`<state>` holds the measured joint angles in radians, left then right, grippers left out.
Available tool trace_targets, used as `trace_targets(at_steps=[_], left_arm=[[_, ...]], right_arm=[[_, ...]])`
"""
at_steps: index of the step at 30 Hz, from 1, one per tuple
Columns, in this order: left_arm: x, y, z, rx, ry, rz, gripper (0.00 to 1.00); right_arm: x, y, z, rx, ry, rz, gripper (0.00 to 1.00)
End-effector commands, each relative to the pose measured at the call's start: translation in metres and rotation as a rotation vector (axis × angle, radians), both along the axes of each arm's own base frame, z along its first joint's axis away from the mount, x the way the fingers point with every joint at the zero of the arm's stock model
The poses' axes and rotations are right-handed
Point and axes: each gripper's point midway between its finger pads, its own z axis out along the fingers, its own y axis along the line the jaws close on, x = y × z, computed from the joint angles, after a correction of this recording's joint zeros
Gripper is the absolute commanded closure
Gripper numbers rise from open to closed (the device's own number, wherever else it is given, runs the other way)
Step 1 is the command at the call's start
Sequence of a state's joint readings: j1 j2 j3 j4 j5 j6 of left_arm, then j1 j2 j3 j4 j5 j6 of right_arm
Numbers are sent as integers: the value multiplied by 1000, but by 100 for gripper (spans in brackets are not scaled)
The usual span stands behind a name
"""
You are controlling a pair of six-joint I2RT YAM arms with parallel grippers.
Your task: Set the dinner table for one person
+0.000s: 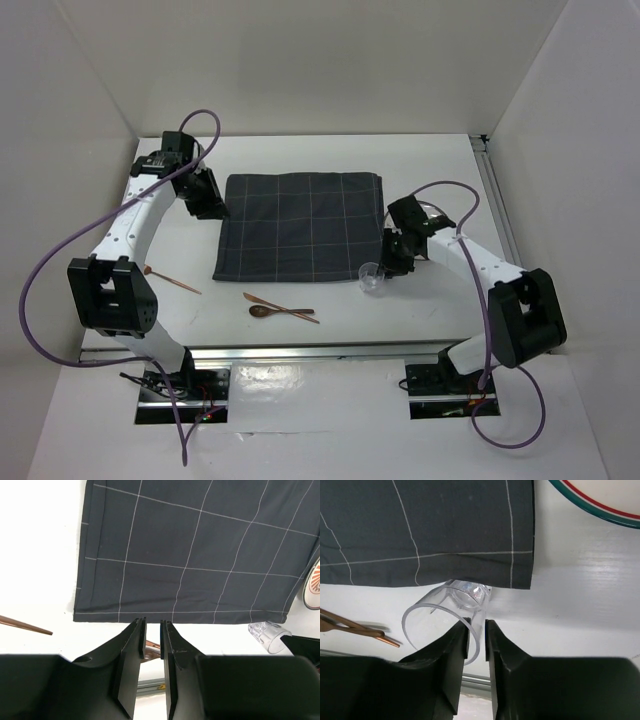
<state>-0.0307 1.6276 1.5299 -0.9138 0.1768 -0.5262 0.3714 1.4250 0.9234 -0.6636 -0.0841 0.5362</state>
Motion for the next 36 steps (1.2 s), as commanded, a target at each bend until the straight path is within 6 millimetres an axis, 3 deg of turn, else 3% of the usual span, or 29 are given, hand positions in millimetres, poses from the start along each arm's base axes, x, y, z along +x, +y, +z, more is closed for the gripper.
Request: trace_targets(at_steps=[1, 2, 5, 6, 9, 11, 12, 13, 14, 15, 16, 17, 18, 19, 20, 21, 22, 23, 24, 25, 26, 27, 28, 32, 36], left_arm=[[2, -3, 8, -8, -38, -18, 65], [4, -5, 11, -17, -46, -22, 65], [8, -5, 16, -17, -68, -22, 65], [7, -5, 19, -17, -67, -22, 65], [6, -6, 21, -25, -63, -27, 65], [7, -6, 28, -21, -78, -35, 65], [6, -8, 32, -30, -87, -40, 65], [5, -8, 34, -30, -87, -40, 65], [7, -9, 38, -38, -97, -45, 65], [7, -9, 38, -38, -97, -45, 65], [6, -11, 39, -46, -97, -50, 65], [8, -10, 42, -41, -110, -59, 65], [7, -12, 43, -45, -113, -73, 65], [7, -12, 43, -45, -99, -73, 65], [6, -10, 41, -32, -85, -77, 65], [4, -10, 40, -32, -76, -77, 65], [4, -7, 39, -17, -78, -79, 65], [3, -7, 43, -17, -89, -79, 65], [2, -7, 40, -17, -80, -79, 65], [1, -7, 44, -17, -92, -79, 65], [-1, -7, 41, -17, -83, -79, 65], [-1, -7, 41, -17, -83, -79, 65], [-3, -9, 37, -26, -71, -84, 65], [-10, -8, 29, -22, -48, -91, 65], [-9, -8, 23, -22, -45, -91, 65]], right_arm=[[8, 7, -1, 0, -30, -3, 70], [9, 5, 1, -5, -41, -7, 72], [12, -2, 7, -47, -44, -25, 93], [19, -2, 18, -53, -67, -32, 98], [26, -7, 40, -98, -105, -21, 100], [48, -3, 76, -89, -195, -27, 100], [52, -1, 79, -100, -184, -15, 100], [71, 4, 106, -86, -243, -26, 100], [81, 6, 114, -93, -254, -32, 100], [92, 5, 102, -141, -215, -32, 100], [114, 12, 124, -131, -270, -45, 100], [130, 11, 127, -142, -284, -49, 100], [140, 15, 99, -178, -201, -38, 100], [154, 12, 97, -193, -198, -57, 100], [181, 18, 116, -163, -256, -87, 100], [195, 22, 88, -187, -206, -102, 100], [209, 20, 84, -197, -215, -118, 100], [231, 22, 101, -170, -265, -150, 100], [242, 23, 97, -179, -268, -167, 100], [252, 26, 74, -190, -234, -171, 100], [267, 26, 85, -172, -275, -188, 100], [275, 25, 69, -168, -257, -190, 100], [281, 27, 71, -159, -276, -192, 100], [292, 4, 57, -155, -258, -244, 100], [287, -2, 31, -173, -210, -234, 100]])
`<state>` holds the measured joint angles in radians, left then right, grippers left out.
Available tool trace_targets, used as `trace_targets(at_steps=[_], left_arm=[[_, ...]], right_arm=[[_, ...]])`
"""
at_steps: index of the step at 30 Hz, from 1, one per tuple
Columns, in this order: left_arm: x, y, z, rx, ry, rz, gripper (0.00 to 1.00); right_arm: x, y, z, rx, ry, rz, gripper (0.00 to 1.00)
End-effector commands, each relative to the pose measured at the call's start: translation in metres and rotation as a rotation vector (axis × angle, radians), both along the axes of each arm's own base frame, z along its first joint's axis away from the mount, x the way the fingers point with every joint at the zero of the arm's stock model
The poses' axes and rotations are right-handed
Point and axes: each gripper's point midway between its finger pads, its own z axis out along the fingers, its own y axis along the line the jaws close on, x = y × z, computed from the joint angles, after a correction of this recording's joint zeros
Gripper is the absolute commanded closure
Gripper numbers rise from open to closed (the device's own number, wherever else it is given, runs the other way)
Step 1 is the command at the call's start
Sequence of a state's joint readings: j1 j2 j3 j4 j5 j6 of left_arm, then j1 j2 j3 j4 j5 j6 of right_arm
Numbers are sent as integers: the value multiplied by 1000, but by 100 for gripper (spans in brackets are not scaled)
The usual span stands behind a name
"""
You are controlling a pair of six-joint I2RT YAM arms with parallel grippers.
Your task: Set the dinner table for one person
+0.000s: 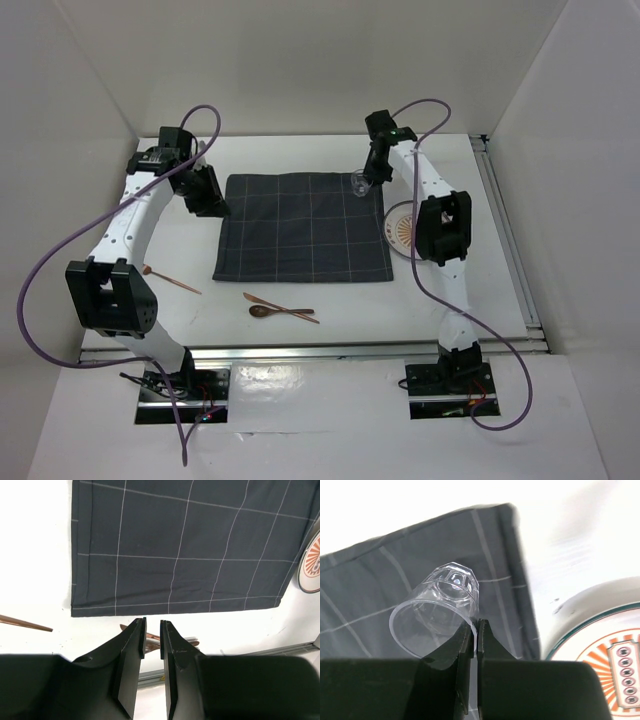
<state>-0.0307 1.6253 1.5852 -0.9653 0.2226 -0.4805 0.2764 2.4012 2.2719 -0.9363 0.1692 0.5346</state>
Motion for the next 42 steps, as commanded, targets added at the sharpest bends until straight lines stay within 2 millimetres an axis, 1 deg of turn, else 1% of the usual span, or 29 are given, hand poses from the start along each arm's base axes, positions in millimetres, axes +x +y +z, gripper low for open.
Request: trace_targets(at_steps=[1, 2, 4, 8, 11, 12, 13, 14, 15, 16, 17, 19, 20, 21, 23, 24, 25, 26, 27, 28, 29, 30, 31, 32, 33, 34, 35, 36, 42], left_arm=[[-6, -4, 7, -11, -29, -35, 65], [-3, -4, 5, -11, -31, -35, 65], [-2, -6, 3, -21, -32, -40, 65], [-2, -8, 0, -30, -21, -45, 65], [-1, -4, 1, -13, -22, -35, 65], [-1, -4, 1, -12, -22, -35, 65], [-2, -4, 5, -13, -32, -35, 65], [-2, -4, 5, -13, -32, -35, 65], [-2, -4, 5, -13, -32, -35, 65], [-3, -6, 5, -23, -32, -41, 65], [-5, -8, 3, -34, -21, -47, 65], [-8, -10, 3, -43, -21, -52, 65], [-8, -10, 3, -43, -21, -52, 65], [-8, -10, 5, -48, -32, -45, 65], [-8, -10, 5, -48, -32, -45, 65], [-8, -9, 4, -40, -32, -40, 65], [-7, -9, 11, -40, -52, -41, 65], [-6, -7, 10, -29, -53, -35, 65], [-5, -5, 17, -22, -73, -30, 65], [-4, -4, 16, -13, -73, -25, 64], [-4, -4, 16, -12, -73, -25, 64], [-6, -4, 20, -13, -84, -25, 64], [-3, -4, 21, -13, -96, -25, 64], [-6, -4, 23, -18, -98, -17, 62], [-6, -4, 23, -18, -107, -17, 62], [-3, -4, 24, -23, -118, -10, 61], [-6, -6, 23, -30, -114, -15, 61], [-4, -6, 24, -31, -123, -15, 59], [-8, -6, 19, -30, -103, -15, 58]], right_arm=[[6, -10, 13, 15, -34, -28, 100], [8, -8, 19, 29, -50, -22, 100], [8, -8, 10, 20, -39, -12, 100], [5, -3, -6, 40, -6, 14, 89], [6, 4, -3, 73, -7, 32, 48], [6, 6, 7, 85, -22, 38, 32], [8, 7, 16, 91, -46, 39, 25], [10, 7, 42, 103, -99, 41, 18], [11, 5, 55, 101, -129, 36, 9], [9, -1, 66, 104, -144, 27, 6], [7, -4, 101, 114, -217, 13, 5], [-5, -15, 118, 103, -244, -7, 2], [-12, -25, 157, 120, -333, -31, 2], [-26, -39, 140, 107, -292, -52, 1], [-46, -60, 145, 105, -304, -98, 1], [-61, -71, 171, 127, -369, -127, 1], [-85, -91, 131, 117, -282, -175, 1], [-100, -101, 121, 127, -269, -201, 3], [-114, -106, 139, 169, -340, -208, 4], [-144, -125, 89, 174, -237, -271, 5], [-160, -132, 77, 201, -220, -300, 5], [-169, -126, 91, 299, -290, -268, 5], [-178, -141, 84, 340, -304, -311, 5], [-204, -139, 47, 382, -239, -337, 6], [-205, -139, 61, 467, -328, -322, 7], [-212, -133, 54, 500, -322, -318, 7], [-225, -134, 32, 520, -287, -357, 11], [-227, -130, 30, 545, -292, -349, 11], [-215, -131, 1, 643, -272, -448, 16]])
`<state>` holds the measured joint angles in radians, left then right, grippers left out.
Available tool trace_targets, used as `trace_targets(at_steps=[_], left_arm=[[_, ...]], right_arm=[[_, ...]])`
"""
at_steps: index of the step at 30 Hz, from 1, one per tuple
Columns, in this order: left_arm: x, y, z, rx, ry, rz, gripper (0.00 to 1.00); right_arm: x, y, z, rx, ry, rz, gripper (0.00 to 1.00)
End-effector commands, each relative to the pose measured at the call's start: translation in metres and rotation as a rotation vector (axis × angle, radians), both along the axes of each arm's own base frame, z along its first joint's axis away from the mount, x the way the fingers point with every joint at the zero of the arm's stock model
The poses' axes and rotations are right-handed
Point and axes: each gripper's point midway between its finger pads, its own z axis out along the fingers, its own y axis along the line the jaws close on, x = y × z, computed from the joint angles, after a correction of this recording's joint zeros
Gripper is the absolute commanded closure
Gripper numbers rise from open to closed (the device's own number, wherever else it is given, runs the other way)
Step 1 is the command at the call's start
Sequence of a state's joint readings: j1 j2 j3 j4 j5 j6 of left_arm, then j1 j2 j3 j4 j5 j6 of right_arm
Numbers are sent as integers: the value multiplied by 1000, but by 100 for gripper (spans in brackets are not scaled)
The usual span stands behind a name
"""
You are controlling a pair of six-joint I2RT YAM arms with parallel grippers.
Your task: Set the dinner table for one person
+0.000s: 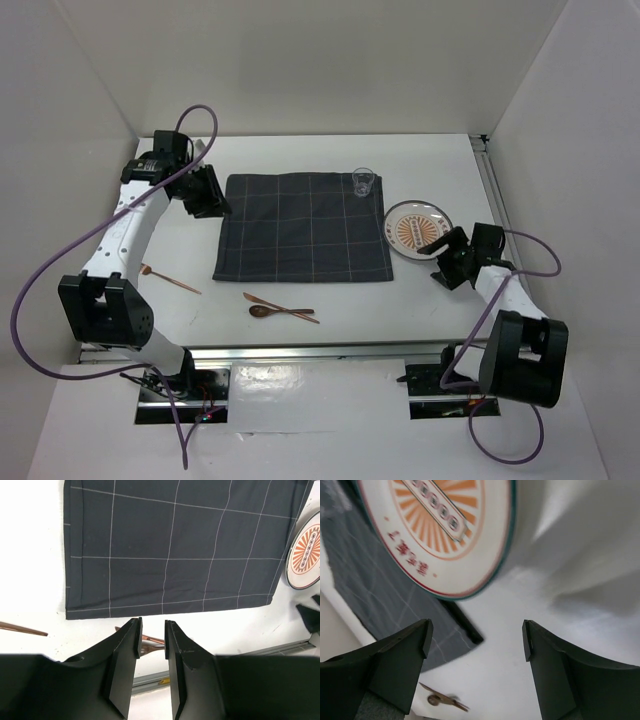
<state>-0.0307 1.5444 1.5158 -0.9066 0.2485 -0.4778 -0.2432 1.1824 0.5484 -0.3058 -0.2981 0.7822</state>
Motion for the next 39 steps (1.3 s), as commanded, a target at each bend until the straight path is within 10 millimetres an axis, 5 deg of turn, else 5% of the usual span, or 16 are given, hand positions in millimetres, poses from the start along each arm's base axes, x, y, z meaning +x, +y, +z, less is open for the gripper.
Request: trace_targets(at_steps=[1, 15, 19, 21, 25, 32, 36, 39], left_arm=[[0, -2, 12, -8, -42, 1, 58], [2, -4, 15, -20, -40, 3, 58], [3, -4, 12, -20, -30, 3, 58], [3, -4, 12, -20, -30, 3, 58], [3, -7, 12, -20, -29, -6, 58], [6, -9, 10, -33, -17, -5, 58], [9, 4, 3, 11, 5, 102, 59], [4, 14, 0, 39, 13, 187, 59]], right_arm=[[43, 0, 21, 82, -178, -39, 17], [58, -5, -36, 172, -97, -170, 45], [59, -20, -36, 131, -105, -245, 71], [54, -25, -33, 106, -94, -270, 94], [49, -41, -2, 24, -134, -338, 100], [50, -45, 104, -84, -412, -273, 100], [55, -21, 135, -61, -498, -90, 100], [59, 27, 157, -25, -566, 106, 100]])
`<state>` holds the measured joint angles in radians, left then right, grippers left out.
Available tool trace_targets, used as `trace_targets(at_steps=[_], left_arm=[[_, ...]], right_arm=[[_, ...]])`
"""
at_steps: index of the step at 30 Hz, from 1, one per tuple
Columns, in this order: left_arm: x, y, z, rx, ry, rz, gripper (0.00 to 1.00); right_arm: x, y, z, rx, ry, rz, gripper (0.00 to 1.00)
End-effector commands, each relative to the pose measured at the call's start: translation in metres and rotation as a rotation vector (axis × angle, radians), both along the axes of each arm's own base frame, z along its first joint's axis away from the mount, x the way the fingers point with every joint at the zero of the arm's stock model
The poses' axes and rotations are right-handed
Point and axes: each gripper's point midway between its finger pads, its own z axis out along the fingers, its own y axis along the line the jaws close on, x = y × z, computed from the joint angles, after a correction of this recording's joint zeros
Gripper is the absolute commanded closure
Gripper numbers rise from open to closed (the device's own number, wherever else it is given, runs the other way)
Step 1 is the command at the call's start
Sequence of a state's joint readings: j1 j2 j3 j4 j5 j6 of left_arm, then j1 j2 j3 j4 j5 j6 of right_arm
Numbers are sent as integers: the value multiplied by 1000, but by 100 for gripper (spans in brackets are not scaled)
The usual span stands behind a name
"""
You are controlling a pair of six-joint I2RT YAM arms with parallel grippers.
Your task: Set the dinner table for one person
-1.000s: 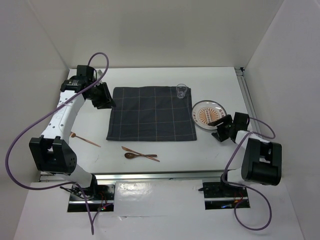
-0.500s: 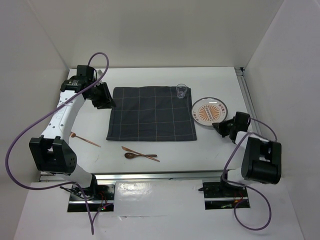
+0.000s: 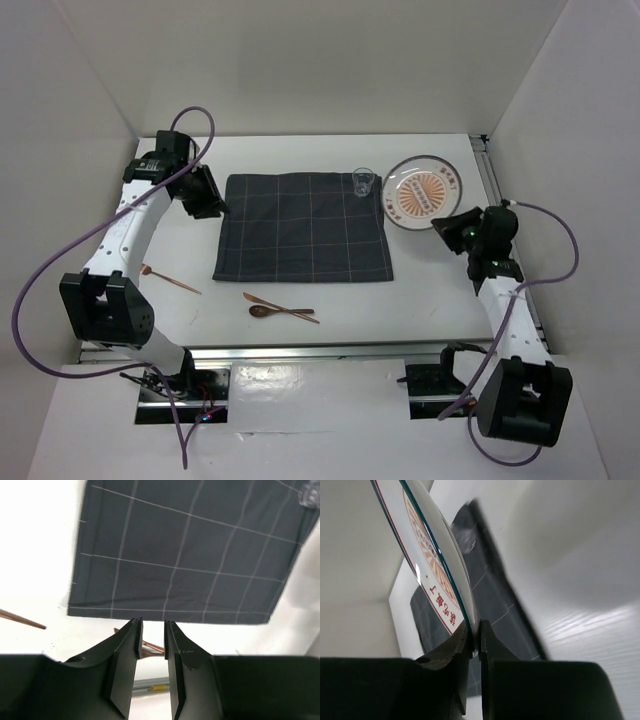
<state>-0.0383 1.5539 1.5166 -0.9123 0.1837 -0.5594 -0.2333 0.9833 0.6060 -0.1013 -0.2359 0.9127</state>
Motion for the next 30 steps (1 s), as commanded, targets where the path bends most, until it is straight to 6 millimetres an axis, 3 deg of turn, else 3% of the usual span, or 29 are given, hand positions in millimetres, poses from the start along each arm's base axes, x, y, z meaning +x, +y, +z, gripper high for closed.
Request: trace_targets(at_steps=[1, 2, 3, 5, 6, 7, 8, 10, 11, 12, 17, 18, 20, 26, 30], left_arm=[[5, 12, 6, 35, -29, 120, 59], [2, 14, 9, 40, -35, 136, 59], [1, 17, 14, 46, -53, 161, 59], [-3, 27, 15, 72, -47, 244, 58], [-6, 29, 18, 76, -57, 263, 57], [-7, 31, 22, 76, -68, 276, 57], [-10, 31, 22, 76, -69, 277, 57], [-12, 29, 27, 66, -82, 272, 52], [-11, 30, 24, 73, -83, 262, 50], [-14, 30, 26, 73, -83, 262, 49], [-20, 35, 20, 84, -63, 275, 49], [-21, 35, 16, 86, -54, 275, 48], [-23, 33, 13, 80, -42, 269, 48], [-22, 32, 10, 74, -30, 264, 48], [-22, 41, 7, 125, -13, 283, 47]], right_arm=[[9, 60, 42, -33, -121, 283, 100], [10, 75, 42, -41, -119, 336, 100], [9, 109, 49, -38, -134, 436, 100], [13, 146, 30, -27, -80, 575, 100], [15, 173, 39, -23, -93, 665, 100], [16, 189, 34, -11, -72, 713, 100], [21, 203, 11, 1, -6, 764, 100], [24, 231, 9, 28, 18, 821, 100], [33, 234, -9, 55, 72, 807, 100], [39, 243, -6, 68, 90, 813, 100], [65, 264, -34, 133, 166, 842, 100], [68, 271, -48, 143, 205, 858, 100], [68, 274, -66, 169, 258, 860, 100], [63, 278, -93, 189, 336, 850, 100], [52, 282, -109, 215, 404, 864, 100]])
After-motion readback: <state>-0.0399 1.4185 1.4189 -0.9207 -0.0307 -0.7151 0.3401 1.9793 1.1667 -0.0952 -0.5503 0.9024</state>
